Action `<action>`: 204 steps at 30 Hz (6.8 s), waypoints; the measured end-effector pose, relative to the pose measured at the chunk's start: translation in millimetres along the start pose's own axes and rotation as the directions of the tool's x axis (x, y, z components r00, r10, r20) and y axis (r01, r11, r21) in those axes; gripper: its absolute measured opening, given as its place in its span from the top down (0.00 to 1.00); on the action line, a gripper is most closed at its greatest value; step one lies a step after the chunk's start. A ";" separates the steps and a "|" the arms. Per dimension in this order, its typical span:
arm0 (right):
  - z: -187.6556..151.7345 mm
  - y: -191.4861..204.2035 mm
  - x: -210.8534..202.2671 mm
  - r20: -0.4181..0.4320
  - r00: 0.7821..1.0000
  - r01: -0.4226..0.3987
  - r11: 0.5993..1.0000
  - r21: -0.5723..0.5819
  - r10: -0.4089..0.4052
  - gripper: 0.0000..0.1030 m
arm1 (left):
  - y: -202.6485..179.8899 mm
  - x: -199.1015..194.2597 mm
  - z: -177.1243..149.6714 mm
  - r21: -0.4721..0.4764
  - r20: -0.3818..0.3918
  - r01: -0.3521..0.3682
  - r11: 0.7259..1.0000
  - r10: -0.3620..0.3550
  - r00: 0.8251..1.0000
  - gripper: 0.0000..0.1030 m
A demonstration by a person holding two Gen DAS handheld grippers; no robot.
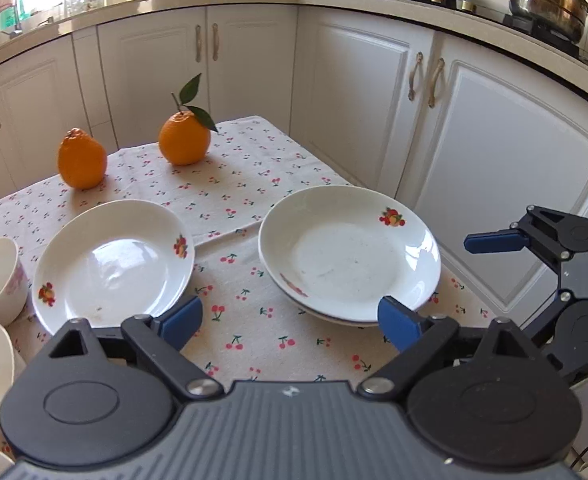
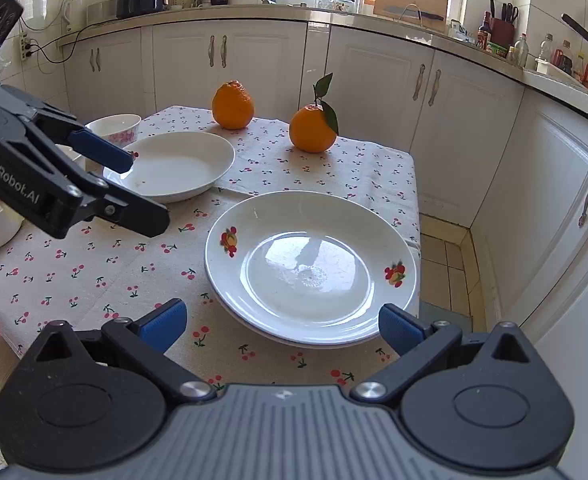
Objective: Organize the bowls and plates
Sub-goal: 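Withdraw the left gripper from the stacked plates, then move the right gripper toward the flat cherry-decal plate while the left gripper approaches the central flat plate, then close the right gripper on the flat fruit-decal plate's rim, then lift the flat plate with the right gripper and carry it over the plate stack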
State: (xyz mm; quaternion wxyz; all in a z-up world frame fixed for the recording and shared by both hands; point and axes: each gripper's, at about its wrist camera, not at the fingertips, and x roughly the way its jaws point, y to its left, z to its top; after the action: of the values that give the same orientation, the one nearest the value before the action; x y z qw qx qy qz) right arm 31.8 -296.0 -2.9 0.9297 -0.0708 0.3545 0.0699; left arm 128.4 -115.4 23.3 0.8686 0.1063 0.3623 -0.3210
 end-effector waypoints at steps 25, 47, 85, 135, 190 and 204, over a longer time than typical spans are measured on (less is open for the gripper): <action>49.1 23.4 34.9 -0.027 0.998 -0.059 0.998 0.002 0.059 0.00 | 51.2 38.6 -62.1 -0.194 -0.046 -0.396 0.898 0.395 0.918 0.07; 130.2 16.2 94.8 -0.115 0.981 -0.176 0.967 -0.183 0.156 0.00 | 85.1 79.2 -46.4 -0.288 -0.086 -0.369 0.884 0.360 0.929 0.00; 241.5 66.2 328.5 -0.449 0.761 -0.582 0.798 -0.157 0.468 0.22 | 100.0 89.6 -42.3 -0.294 -0.023 -0.378 0.878 0.389 0.921 0.00; 227.0 54.5 316.2 -0.508 0.612 -0.729 0.682 -0.063 0.607 0.25 | 99.3 66.8 -49.6 -0.222 -0.011 -0.264 0.939 0.268 0.963 0.01; 140.5 -107.6 153.3 -0.310 0.788 -0.538 0.839 0.076 0.533 0.25 | -26.4 61.9 -9.1 0.028 0.007 0.020 0.999 -0.021 1.000 0.01; 113.6 -126.1 156.5 -0.311 0.798 -0.503 0.855 0.129 0.517 0.25 | -41.2 68.2 -11.2 0.058 -0.017 0.024 0.998 -0.023 1.000 0.01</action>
State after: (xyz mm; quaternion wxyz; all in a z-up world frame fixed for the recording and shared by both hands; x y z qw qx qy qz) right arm 243.9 -386.5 -13.4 0.8037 0.0346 0.5142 0.2974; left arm 132.2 -175.3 -30.3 0.8582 0.1301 0.3611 -0.3408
